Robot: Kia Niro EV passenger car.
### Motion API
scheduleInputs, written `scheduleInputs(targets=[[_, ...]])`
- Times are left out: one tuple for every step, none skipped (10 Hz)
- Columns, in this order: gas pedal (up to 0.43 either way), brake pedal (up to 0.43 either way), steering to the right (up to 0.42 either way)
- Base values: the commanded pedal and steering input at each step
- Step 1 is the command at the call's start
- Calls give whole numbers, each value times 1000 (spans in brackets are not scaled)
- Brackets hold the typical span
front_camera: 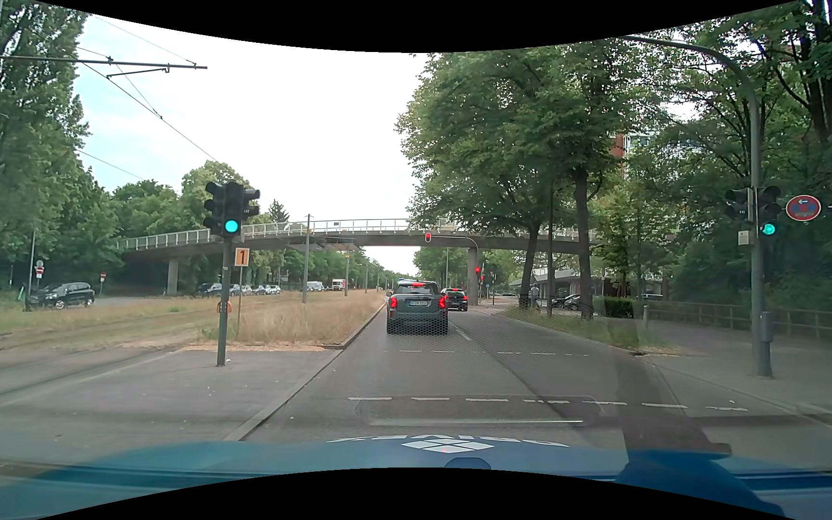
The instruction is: Follow the waypoints while adhering to traffic rules and regulations
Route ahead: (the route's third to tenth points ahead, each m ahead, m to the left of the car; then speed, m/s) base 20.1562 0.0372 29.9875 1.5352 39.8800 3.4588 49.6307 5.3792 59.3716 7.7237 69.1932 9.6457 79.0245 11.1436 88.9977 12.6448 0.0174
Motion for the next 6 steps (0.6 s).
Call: scheduleInputs(targets=[[0, 220, -9], [0, 213, -9], [0, 213, -9], [0, 220, -9], [0, 213, -9], [0, 220, -9]])
